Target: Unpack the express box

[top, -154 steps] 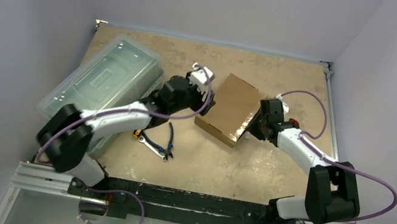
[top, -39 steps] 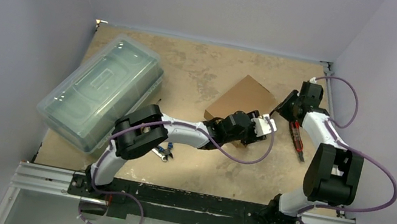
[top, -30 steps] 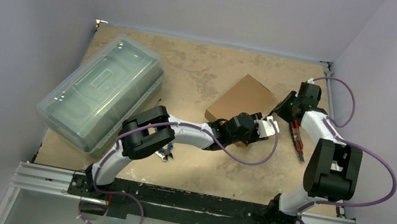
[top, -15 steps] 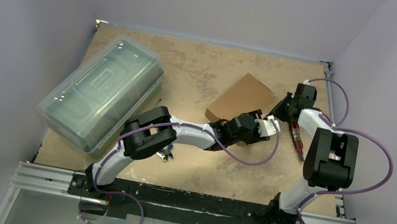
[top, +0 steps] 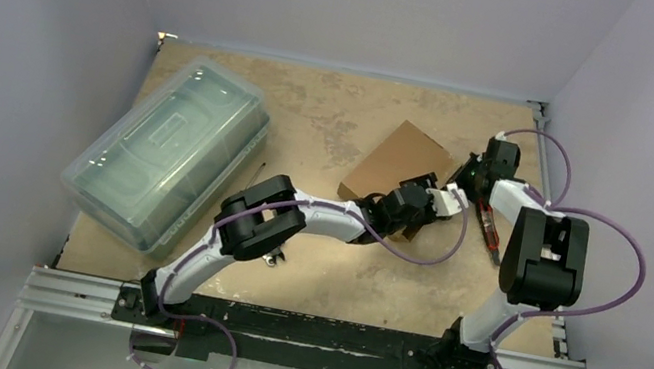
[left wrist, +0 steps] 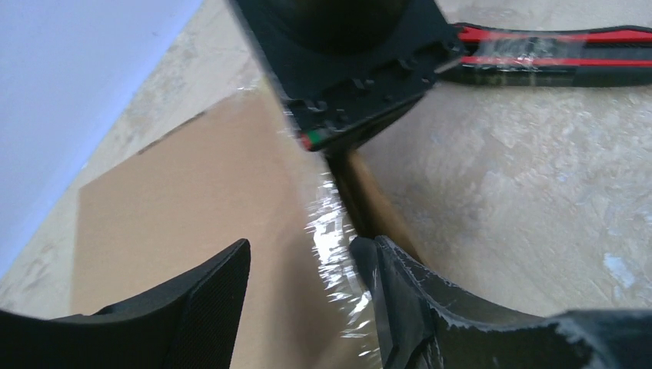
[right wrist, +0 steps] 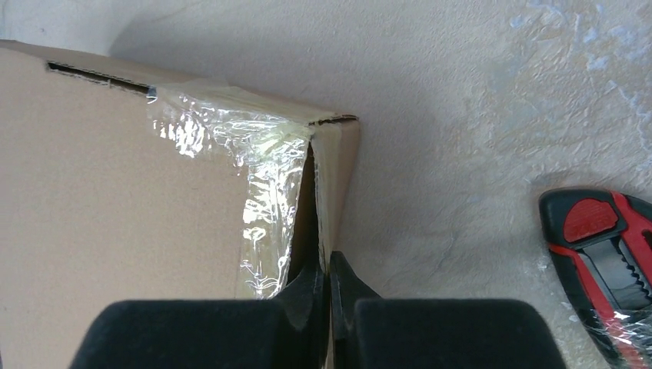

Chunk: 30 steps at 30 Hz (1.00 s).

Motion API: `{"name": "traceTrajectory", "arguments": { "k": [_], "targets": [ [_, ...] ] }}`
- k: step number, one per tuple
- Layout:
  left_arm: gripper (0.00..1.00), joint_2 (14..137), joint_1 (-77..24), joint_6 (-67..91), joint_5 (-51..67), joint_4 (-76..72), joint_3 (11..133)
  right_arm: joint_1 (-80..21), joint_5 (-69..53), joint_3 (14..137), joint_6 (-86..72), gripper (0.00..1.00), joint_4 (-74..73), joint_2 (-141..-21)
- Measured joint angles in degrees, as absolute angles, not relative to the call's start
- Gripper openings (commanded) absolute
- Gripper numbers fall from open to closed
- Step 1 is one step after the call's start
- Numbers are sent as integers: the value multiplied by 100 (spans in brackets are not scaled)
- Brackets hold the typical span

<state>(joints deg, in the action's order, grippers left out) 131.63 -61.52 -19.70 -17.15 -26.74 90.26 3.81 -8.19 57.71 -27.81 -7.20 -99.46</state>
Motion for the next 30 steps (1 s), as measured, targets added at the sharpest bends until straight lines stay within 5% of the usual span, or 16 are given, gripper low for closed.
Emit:
{"name": "traceTrajectory", "arguments": {
  "k": [5,18,30],
  "targets": [
    [67,13329,-6163,-1975,-1671,-2801,9113,388,-860,5763,-2735,0,-722,-9933],
    [64,14018,-6086,-1288,-2952,-2305,10289,486,-897,5542,-2676,0,-392,-9583],
    [66,13319,-5806,-657,-2399,-2239,9384,934,-2314,5216,-2838,0,95,-9872]
  ]
}}
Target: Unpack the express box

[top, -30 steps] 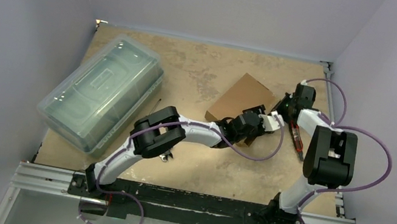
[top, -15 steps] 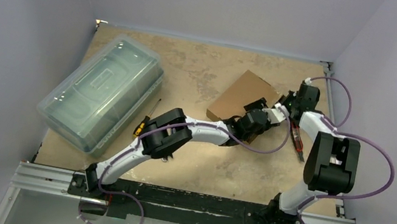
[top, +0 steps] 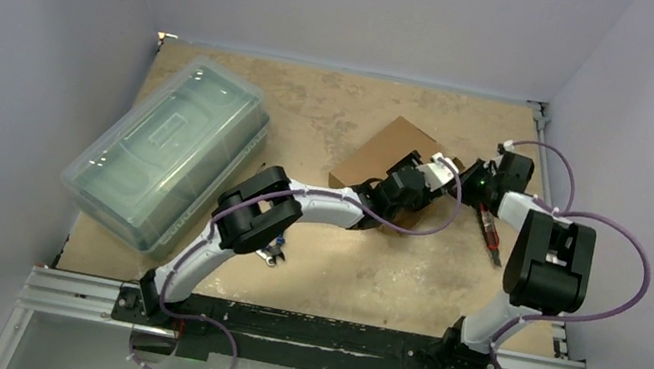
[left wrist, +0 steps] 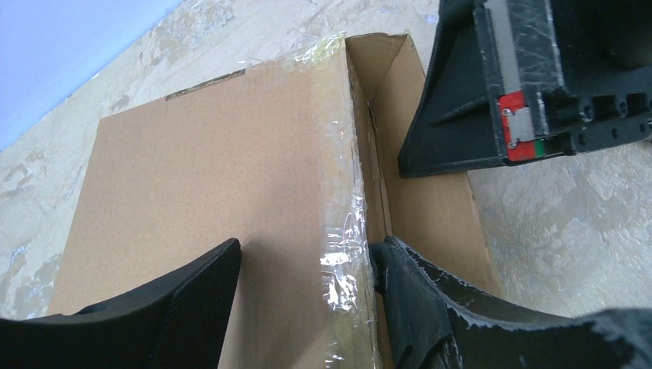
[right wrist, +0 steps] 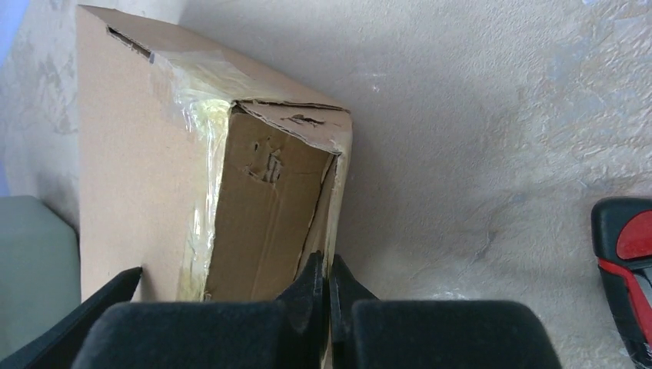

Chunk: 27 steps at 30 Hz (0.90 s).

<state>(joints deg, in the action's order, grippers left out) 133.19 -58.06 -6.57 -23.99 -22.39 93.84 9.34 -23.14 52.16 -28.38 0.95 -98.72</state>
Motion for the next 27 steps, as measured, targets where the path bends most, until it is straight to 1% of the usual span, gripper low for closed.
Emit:
{"name": "traceTrajectory", "arguments": {
  "k": [4,10,13,15,18,21,23,25,27],
  "targets": [
    [67,13179,-5747,-652,-2239,-2018,9384,1017,-2497,5127,-2814,0,158,-9741],
    [72,13047,-5645,-679,-1953,-1761,9378,1170,-3000,4917,-2727,0,497,-9721],
    [74,12842,-5618,-720,-1826,-1527,9306,1173,-3039,4912,-2696,0,242,-9504],
    [74,12623,-5596,-720,-1695,-1219,9354,1164,-2930,4932,-2685,0,-196,-9061],
    [75,12311,-5535,-703,-1463,-410,9810,1037,-2574,5448,-2637,0,-1280,-8374],
    [76,11834,-5380,-659,-1212,301,10082,668,-2038,6508,-2438,0,-2370,-8156],
    [79,11406,-5269,-607,-1052,593,10044,397,-1750,7116,-2320,0,-2853,-8003],
    [83,10912,-5181,-486,-954,613,9813,231,-1636,7470,-2248,0,-3251,-7767],
    [84,10447,-5129,-314,-873,598,9548,152,-1570,7839,-2156,0,-3795,-7489]
  ]
}}
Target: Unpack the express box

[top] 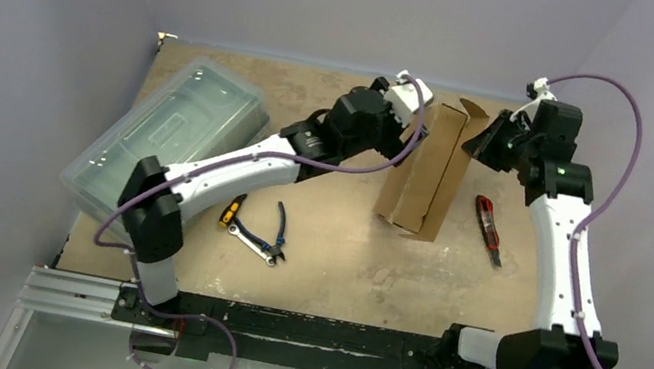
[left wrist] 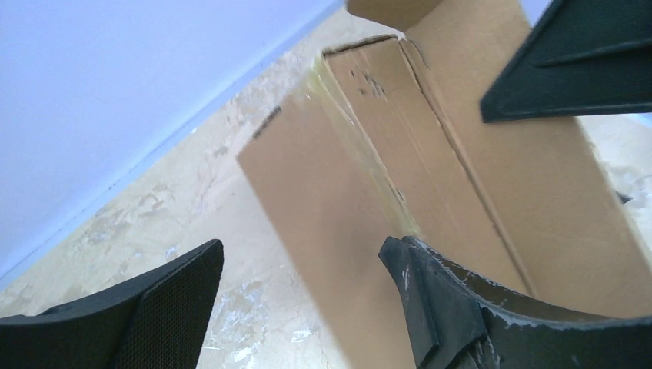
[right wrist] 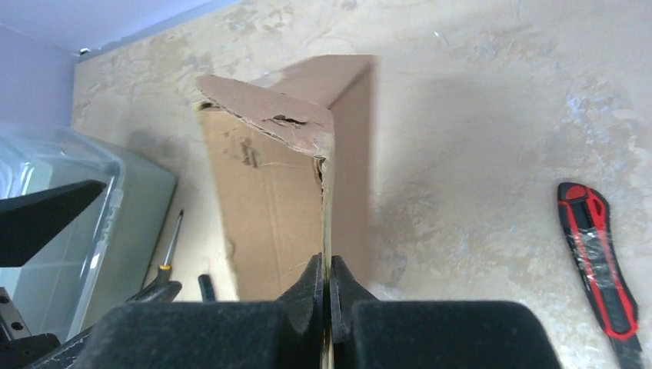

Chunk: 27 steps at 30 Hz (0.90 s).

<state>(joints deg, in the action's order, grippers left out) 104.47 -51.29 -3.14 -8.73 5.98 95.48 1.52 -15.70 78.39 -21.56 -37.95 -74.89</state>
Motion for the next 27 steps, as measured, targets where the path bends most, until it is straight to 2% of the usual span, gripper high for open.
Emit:
{"name": "traceTrajectory", "arguments": {
  "k": [11,19,27],
  "targets": [
    [84,9227,-5181,1555,69,-438,7658,-169,-1125,8923,-1789,0,-5658,-7273],
    [78,9177,-5188,2814,733,-1129,7017,-548,-1146,8617,-1734,0,-5693,-7089],
    [76,9105,-5186,3050,423,-1337,6200,-1175,-1116,8361,-1903,0,-5513,-7244]
  ]
}}
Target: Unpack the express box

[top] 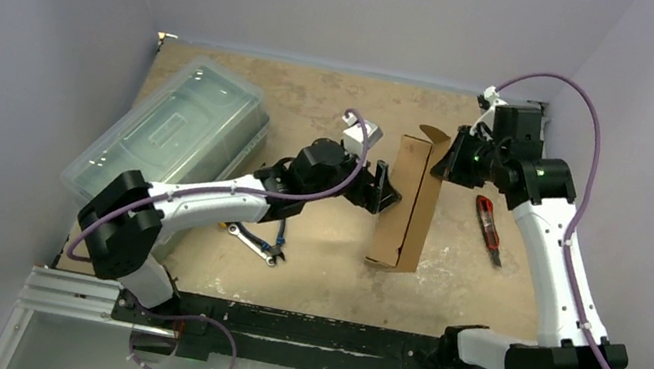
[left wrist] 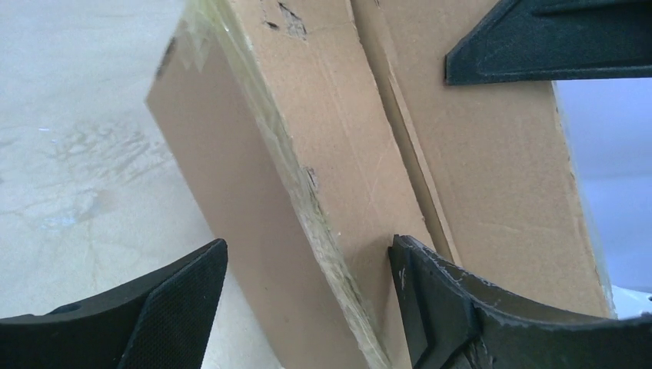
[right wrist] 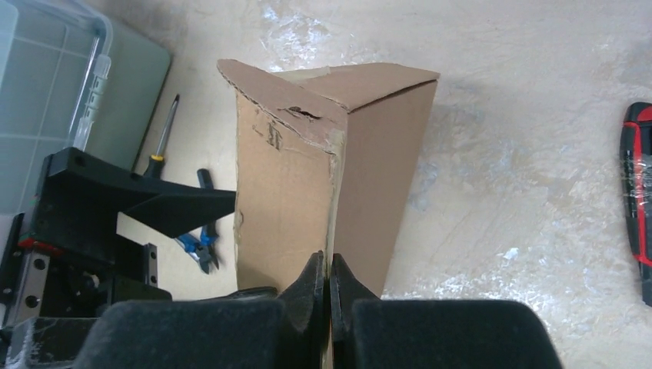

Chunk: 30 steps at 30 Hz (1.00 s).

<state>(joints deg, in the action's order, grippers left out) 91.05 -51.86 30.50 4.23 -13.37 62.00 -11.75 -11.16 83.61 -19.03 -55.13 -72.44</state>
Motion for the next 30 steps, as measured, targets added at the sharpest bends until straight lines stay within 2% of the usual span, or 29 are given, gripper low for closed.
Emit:
{"name": "traceTrajectory", "arguments": {
  "k": [9,17,21,25,28,30],
  "targets": [
    [76,8482,-4869,3024,-215,-1881,5216,-1227,-1122,8475,-1944,0,-5452,-7290],
    [82,8396,-4534,2659,-499,-1275,4423,-1247,-1260,8906,-1806,0,-5391,-7432],
    [83,8156,-4534,2418,-491,-808,4414,-1247,-1278,8908,-1750,0,-5282,-7535],
    [78,7636,-4534,2335,-386,-432,4582,-1247,-1280,8840,-1699,0,-5201,-7579],
    [74,7546,-4534,2440,-246,-471,4757,-1247,-1280,8836,-1660,0,-5183,-7575],
    [75,7618,-4539,2556,-169,-624,4759,-1247,-1280,8836,-1636,0,-5172,-7575]
  ]
}}
